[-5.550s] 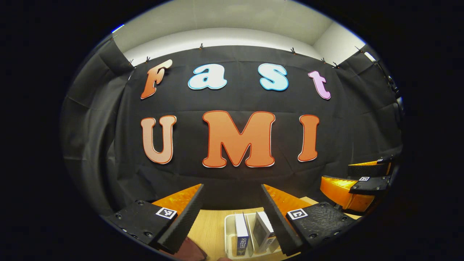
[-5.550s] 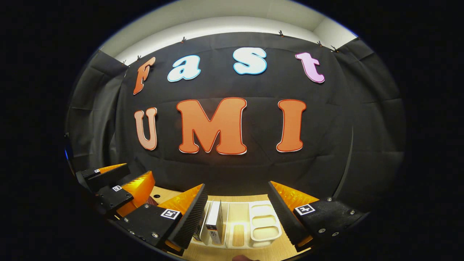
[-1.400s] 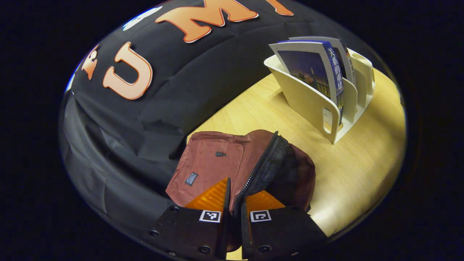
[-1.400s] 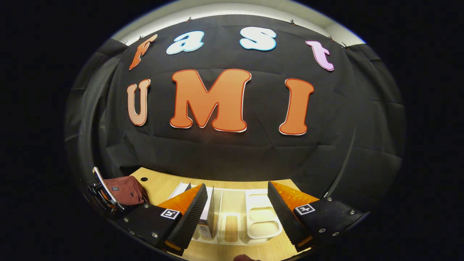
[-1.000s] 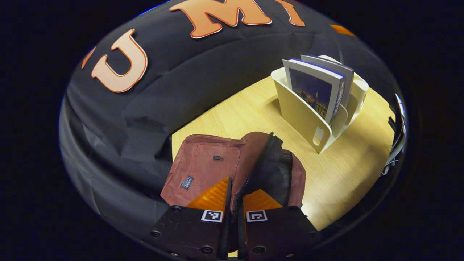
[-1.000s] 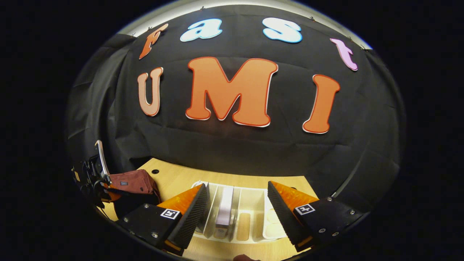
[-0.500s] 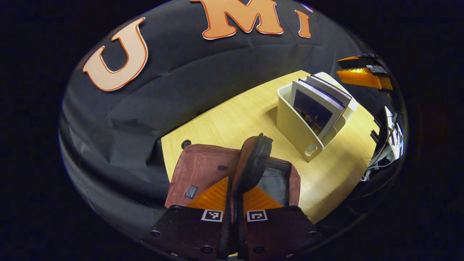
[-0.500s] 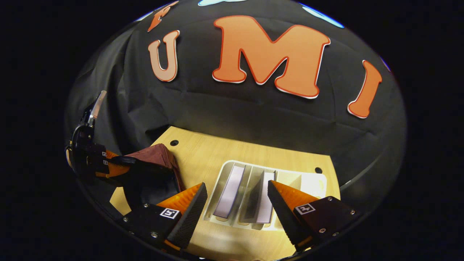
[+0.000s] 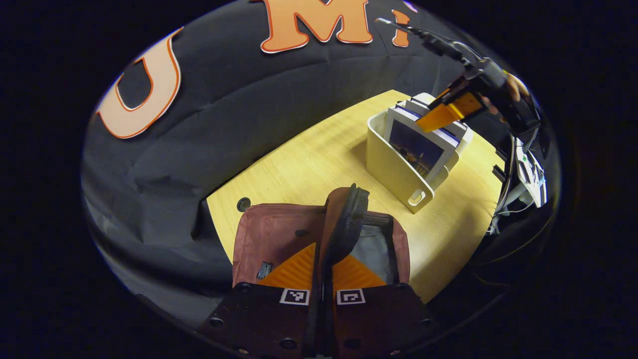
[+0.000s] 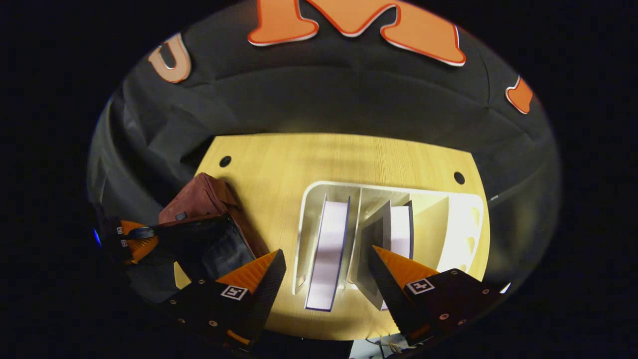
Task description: Open the schoolbag, grab two books from the bookshelf and put them into the schoolbag.
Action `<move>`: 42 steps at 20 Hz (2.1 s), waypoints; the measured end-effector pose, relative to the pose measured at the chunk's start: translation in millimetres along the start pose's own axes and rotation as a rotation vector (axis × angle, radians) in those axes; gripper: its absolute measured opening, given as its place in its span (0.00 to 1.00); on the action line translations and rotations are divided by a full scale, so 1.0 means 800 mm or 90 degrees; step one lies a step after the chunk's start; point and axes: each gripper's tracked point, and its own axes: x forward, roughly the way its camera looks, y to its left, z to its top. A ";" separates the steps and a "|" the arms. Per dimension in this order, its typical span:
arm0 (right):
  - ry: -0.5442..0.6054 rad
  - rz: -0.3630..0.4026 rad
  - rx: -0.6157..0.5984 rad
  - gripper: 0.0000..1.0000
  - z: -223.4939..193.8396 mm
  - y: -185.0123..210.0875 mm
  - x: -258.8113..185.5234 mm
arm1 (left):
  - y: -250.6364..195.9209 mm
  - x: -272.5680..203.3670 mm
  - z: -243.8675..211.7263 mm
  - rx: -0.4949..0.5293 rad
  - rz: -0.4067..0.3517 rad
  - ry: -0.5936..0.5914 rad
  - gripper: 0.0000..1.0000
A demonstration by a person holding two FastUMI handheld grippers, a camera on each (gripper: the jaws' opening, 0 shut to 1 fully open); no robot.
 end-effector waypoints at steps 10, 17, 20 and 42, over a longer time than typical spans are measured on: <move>0.136 -0.067 0.036 0.73 -0.016 -0.003 0.074 | 0.006 0.008 0.001 0.021 -0.019 0.008 0.05; 0.153 -0.080 0.068 0.30 -0.009 -0.005 0.063 | 0.006 0.013 -0.005 0.009 -0.026 0.013 0.05; 0.147 -0.051 0.089 0.37 -0.008 -0.003 0.036 | 0.007 0.012 -0.006 0.009 -0.024 0.014 0.05; -0.024 0.285 0.245 0.34 -0.056 0.094 -0.145 | 0.003 0.006 0.001 -0.013 -0.019 0.033 0.05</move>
